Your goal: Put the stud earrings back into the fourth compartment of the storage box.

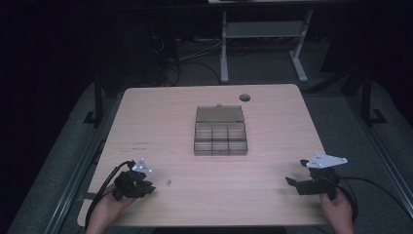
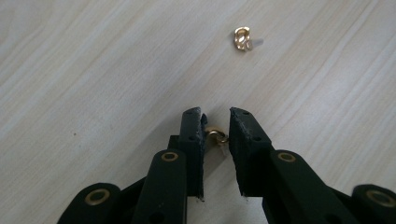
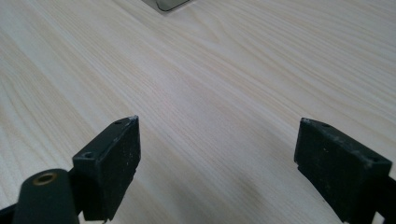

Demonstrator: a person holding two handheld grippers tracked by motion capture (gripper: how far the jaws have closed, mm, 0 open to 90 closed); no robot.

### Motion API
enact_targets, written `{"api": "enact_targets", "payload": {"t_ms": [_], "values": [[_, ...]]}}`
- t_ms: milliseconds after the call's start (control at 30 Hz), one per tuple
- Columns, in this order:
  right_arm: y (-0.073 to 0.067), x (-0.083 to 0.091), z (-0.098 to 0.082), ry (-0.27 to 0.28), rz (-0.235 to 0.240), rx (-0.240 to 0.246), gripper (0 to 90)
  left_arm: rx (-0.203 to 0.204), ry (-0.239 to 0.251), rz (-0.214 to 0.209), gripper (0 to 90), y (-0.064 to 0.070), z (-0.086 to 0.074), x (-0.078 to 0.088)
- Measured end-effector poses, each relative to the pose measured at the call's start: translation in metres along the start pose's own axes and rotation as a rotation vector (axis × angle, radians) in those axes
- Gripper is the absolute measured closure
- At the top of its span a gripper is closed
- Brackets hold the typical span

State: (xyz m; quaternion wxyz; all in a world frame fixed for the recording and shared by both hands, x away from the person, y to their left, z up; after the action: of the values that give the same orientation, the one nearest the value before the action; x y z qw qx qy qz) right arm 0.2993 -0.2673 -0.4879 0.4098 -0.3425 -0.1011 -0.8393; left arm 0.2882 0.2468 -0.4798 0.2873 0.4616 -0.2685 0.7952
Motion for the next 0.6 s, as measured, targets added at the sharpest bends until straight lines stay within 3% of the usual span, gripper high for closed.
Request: {"api": "enact_targets", "payload": {"t_ms": [300,600], "values": [[-0.004,-0.005,0.0,-0.015,0.011,0.005,14.1,-0.042,0.008,-0.009,75.1,0.003,0.016,0.001],[-0.003,-0.003,-0.001,-0.006,0.009,0.001,14.1,-0.038,0.014,-0.029,75.2,0.005,0.024,0.002]]}}
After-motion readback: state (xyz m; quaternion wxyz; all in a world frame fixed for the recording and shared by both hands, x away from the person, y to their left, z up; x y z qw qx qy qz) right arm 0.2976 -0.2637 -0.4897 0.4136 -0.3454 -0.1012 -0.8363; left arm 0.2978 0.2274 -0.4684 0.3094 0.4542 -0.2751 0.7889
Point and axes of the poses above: each handheld gripper's, and its own axes: x roughly backward along the jaws, z roughly out of its top, y roughly to its right, the point moved 5 cm from there along -x, roughly forward along the jaws, and after that the axes turned 12 degrees about z, right-handed, at the moved point
